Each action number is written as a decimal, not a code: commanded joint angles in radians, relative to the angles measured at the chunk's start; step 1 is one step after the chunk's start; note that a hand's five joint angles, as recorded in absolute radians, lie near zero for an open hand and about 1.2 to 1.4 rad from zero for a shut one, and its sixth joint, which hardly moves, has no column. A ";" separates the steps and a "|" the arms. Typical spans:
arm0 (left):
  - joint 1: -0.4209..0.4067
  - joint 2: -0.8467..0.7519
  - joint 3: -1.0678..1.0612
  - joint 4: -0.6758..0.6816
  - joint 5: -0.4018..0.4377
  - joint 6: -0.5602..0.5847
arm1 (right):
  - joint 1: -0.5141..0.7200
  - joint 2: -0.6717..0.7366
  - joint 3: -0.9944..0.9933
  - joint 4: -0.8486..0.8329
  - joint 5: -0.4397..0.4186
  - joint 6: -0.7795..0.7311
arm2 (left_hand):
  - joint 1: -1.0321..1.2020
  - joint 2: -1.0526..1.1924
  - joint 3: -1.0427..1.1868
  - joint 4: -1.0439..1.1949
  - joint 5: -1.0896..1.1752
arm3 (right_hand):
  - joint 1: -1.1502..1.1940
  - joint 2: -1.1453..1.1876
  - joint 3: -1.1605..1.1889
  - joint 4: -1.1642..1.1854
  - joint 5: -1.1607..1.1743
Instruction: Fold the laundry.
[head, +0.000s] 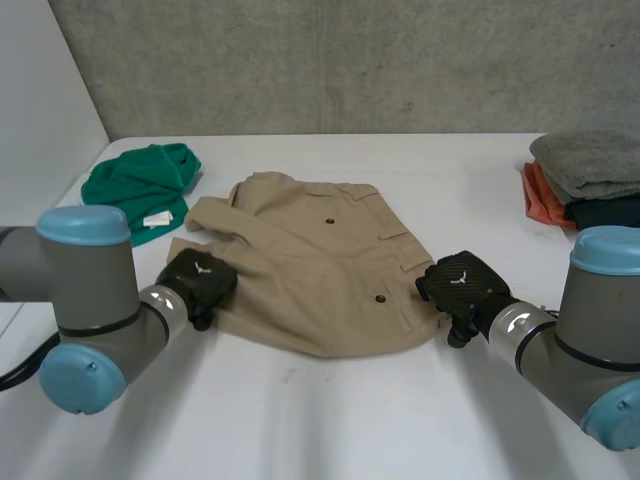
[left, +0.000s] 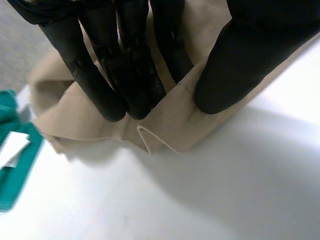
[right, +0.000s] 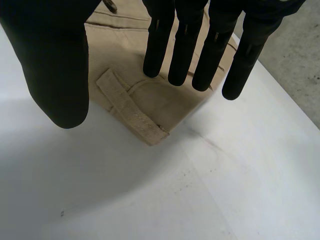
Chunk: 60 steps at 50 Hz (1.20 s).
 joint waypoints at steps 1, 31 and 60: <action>-0.022 0.125 0.001 -0.002 -0.013 -0.053 | 0.004 0.024 -0.011 -0.032 -0.002 0.017 | 0.240 0.204 0.212 0.205 0.230 | 0.067 0.081 0.081 0.079 0.107; 0.032 0.643 0.765 -0.342 -0.074 -0.395 | -0.064 -0.365 -0.687 0.113 -0.059 0.606 | 0.240 0.204 0.212 0.205 0.230 | 0.772 0.786 0.786 0.784 0.812; 0.064 -0.518 1.231 0.053 -0.102 -0.233 | 0.094 0.397 -0.826 -0.291 0.376 0.434 | 0.240 0.204 0.212 0.205 0.230 | 0.772 0.786 0.786 0.784 0.812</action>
